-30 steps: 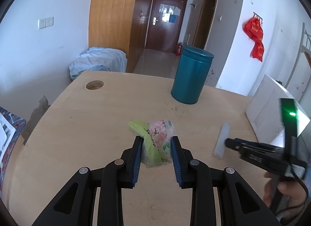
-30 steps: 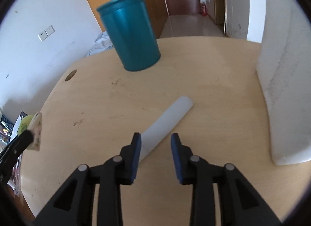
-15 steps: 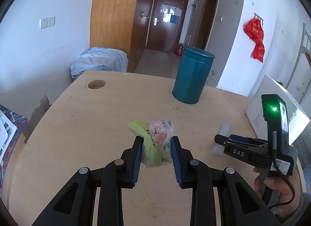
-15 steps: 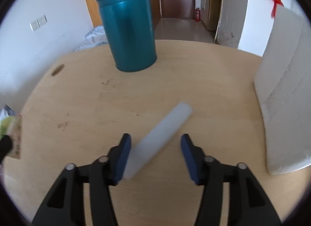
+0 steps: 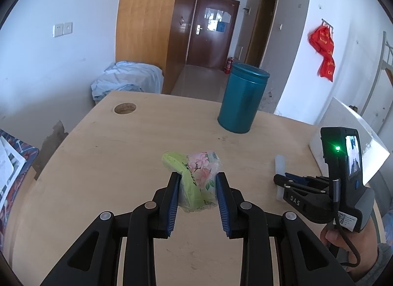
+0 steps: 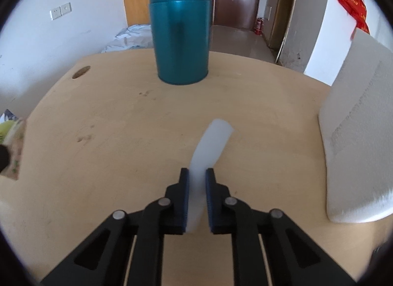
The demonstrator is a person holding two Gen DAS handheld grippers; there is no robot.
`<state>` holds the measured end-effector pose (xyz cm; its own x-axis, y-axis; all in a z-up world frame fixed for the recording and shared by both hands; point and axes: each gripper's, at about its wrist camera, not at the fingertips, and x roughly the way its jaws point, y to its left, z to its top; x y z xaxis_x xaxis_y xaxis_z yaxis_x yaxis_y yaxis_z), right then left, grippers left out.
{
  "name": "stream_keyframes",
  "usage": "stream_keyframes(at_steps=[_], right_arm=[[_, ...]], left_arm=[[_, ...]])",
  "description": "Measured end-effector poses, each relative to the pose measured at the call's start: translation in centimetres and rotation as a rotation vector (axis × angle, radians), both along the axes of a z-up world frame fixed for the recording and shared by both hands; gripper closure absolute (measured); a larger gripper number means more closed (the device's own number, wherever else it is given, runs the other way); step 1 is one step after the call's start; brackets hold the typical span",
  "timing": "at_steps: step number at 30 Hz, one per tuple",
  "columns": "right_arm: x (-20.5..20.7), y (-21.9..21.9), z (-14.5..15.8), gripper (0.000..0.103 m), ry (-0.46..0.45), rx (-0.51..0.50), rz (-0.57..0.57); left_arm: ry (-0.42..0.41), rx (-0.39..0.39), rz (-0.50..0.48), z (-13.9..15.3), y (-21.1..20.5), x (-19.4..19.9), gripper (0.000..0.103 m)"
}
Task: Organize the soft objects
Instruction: 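Carry the tissue pack and foam tube over the white foam box with both tools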
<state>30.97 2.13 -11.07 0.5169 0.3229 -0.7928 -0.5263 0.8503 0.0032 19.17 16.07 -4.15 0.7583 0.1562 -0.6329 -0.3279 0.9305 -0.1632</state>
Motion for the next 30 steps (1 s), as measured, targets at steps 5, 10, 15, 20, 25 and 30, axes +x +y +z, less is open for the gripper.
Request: stream_keyframes(at_steps=[5,10,15,20,25,30], right_arm=[[-1.8,-1.3,0.8,0.087,-0.022,0.015,0.014],[-3.4,-3.1,2.1,0.087,-0.031,0.047,0.012],[-4.8,-4.3,3.0,0.087,-0.035,0.072,0.018],[-6.7,-5.8,3.9,0.087,-0.057,0.091,0.018],[-9.2,-8.0,4.7,0.087,-0.080,0.119,0.002],[-11.7,-10.5,5.4,0.087,-0.107,0.145,-0.033]], left_arm=[[-0.006,-0.001,-0.011,0.3,-0.5,-0.4,0.072],[-0.023,0.006,-0.026,1.1,-1.4,-1.1,0.072],[-0.035,0.013,-0.040,1.7,-2.8,-1.7,0.072],[-0.045,0.020,-0.059,2.2,-4.6,-2.5,0.072],[-0.058,0.024,-0.080,2.7,-6.5,-3.7,0.072],[-0.072,0.036,-0.117,3.1,-8.9,-5.4,0.072]])
